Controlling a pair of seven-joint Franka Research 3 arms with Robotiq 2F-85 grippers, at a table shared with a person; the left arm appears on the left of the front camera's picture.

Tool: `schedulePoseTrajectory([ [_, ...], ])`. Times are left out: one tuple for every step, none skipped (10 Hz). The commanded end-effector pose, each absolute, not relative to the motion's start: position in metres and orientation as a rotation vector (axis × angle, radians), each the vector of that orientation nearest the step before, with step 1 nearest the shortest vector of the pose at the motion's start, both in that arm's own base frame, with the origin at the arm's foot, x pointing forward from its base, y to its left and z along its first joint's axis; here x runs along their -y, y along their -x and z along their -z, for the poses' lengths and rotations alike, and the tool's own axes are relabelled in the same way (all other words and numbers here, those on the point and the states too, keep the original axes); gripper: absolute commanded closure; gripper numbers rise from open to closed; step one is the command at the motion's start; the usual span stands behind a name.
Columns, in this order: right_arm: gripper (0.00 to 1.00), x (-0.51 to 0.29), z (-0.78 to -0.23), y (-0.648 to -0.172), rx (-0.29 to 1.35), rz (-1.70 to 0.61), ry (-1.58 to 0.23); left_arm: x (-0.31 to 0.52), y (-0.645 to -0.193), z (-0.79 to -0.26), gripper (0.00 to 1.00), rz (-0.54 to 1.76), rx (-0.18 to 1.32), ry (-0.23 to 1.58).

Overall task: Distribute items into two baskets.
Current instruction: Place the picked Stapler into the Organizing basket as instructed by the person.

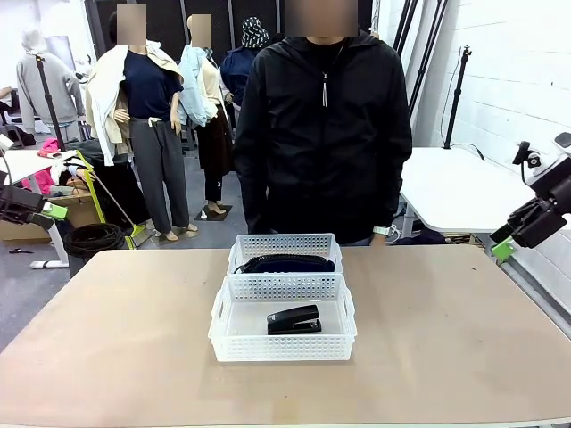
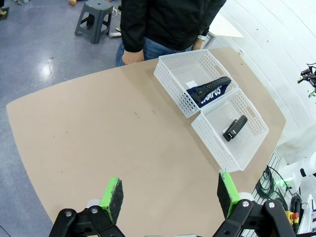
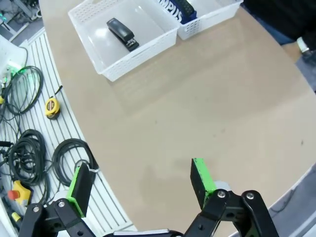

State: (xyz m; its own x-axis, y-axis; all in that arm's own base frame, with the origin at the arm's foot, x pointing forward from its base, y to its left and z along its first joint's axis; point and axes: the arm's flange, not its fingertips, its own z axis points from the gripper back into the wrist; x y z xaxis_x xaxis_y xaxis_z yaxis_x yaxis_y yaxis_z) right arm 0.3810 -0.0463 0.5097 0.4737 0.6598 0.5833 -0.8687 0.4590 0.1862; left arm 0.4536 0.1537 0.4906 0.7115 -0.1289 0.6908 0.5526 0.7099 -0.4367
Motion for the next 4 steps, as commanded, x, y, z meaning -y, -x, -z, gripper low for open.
schedulePoseTrajectory([
  [0.0, 0.0484, -0.5099, -0.3828, 0.447, -0.968, -0.498, -0.1537, -0.4519, -0.492, 0.0, 0.415, 0.674, 0.685],
  [0.0, 0.0484, -0.5099, -0.3828, 0.447, -0.968, -0.498, -0.1537, -0.4519, -0.492, 0.0, 0.415, 0.674, 0.685],
  [0.0, 0.0484, -0.5099, -0.3828, 0.447, -0.968, -0.498, -0.1537, -0.4519, -0.492, 0.0, 0.415, 0.674, 0.685],
  [0.0, 0.0484, -0.5099, -0.3828, 0.447, -0.968, -0.498, -0.1537, -0.4519, -0.492, 0.0, 0.415, 0.674, 0.685],
])
